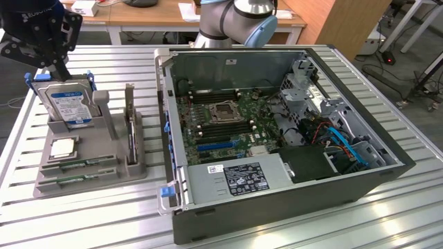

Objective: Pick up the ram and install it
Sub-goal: 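Pick up the ram and move it above insertion slot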

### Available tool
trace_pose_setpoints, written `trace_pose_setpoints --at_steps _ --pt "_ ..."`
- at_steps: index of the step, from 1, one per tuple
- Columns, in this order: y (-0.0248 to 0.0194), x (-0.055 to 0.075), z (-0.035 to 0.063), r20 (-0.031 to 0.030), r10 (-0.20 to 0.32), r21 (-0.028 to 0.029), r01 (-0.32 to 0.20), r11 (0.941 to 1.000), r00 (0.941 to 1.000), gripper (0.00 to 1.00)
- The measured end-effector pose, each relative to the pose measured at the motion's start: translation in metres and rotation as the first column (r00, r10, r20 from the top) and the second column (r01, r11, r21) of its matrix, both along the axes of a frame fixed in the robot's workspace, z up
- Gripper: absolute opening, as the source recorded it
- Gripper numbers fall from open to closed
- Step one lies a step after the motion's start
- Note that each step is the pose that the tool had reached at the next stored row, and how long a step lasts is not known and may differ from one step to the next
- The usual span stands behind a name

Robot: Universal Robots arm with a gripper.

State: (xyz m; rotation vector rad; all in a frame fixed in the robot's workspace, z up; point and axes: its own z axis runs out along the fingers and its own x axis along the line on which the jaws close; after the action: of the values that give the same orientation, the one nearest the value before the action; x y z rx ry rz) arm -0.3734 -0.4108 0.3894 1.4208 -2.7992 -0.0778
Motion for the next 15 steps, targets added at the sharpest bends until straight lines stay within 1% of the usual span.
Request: trace_pose_setpoints --at_steps 7,15 --pt "0.0 0.0 -0.0001 -0.0007 0.07 -0.0006 -0.07 0.9976 0.9976 0.09" --pt "0.0 0.0 -0.0002 -0.0011 0.139 -0.0007 -0.139 0.9903 0.9903 0.09"
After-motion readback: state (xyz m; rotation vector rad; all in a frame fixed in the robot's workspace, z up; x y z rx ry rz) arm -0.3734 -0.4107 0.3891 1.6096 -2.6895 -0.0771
